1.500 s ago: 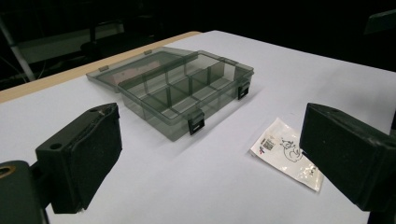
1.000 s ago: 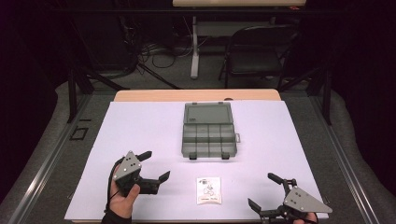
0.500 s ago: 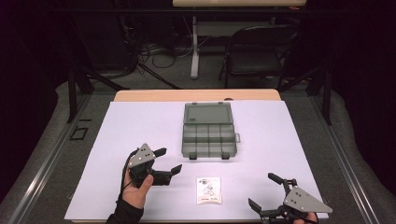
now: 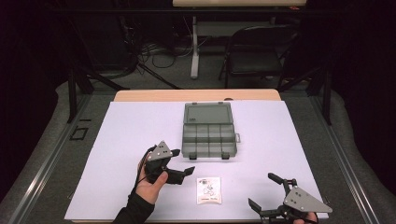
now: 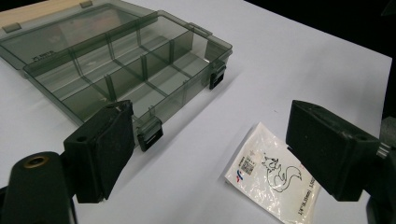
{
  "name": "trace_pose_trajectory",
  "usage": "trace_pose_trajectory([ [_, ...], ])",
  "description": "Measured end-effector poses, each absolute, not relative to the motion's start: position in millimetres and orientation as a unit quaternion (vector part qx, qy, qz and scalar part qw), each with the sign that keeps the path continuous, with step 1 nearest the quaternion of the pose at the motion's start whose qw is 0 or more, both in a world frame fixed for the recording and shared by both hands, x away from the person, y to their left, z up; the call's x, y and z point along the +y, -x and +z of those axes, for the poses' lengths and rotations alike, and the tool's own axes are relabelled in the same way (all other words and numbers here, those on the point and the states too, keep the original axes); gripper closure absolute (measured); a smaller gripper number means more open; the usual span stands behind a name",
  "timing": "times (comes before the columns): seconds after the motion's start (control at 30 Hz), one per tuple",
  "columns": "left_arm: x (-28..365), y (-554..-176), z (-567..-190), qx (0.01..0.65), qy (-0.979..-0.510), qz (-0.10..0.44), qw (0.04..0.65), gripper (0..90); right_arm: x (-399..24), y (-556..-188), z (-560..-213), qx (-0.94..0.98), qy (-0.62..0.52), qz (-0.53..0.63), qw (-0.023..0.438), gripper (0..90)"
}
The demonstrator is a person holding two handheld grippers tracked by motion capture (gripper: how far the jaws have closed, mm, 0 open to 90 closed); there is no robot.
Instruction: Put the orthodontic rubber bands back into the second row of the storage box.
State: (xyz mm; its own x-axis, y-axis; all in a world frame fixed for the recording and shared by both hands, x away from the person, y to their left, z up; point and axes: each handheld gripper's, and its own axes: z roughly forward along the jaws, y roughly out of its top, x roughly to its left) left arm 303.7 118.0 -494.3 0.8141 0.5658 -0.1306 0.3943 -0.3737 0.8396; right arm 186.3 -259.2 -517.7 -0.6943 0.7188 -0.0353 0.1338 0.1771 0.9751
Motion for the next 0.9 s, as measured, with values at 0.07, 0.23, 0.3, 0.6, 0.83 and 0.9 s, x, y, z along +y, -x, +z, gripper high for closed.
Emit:
trace_pose_trajectory([
  [0.07,115,-305,-494,0.288,-0.828,0.087,0.474,15.8,-259,-186,-518,0.723,-0.295,0.57,0.257,0.0],
  [0.23,109,-308,-495,0.287,-0.829,0.085,0.473,15.8,-259,-186,-518,0.723,-0.295,0.57,0.257,0.0],
  [0.3,107,-310,-496,0.288,-0.829,0.079,0.473,15.6,-259,-186,-518,0.723,-0.295,0.57,0.256,0.0],
  [0.6,103,-317,-502,0.299,-0.829,0.059,0.469,7.6,-259,-186,-518,0.724,-0.295,0.569,0.255,0.0],
  [0.83,91,-317,-512,0.298,-0.845,0.065,0.439,0.5,-259,-186,-518,0.725,-0.295,0.568,0.256,0.0],
  [0.9,87,-317,-515,0.298,-0.848,0.067,0.432,0.5,-259,-186,-518,0.725,-0.295,0.568,0.256,0.0],
])
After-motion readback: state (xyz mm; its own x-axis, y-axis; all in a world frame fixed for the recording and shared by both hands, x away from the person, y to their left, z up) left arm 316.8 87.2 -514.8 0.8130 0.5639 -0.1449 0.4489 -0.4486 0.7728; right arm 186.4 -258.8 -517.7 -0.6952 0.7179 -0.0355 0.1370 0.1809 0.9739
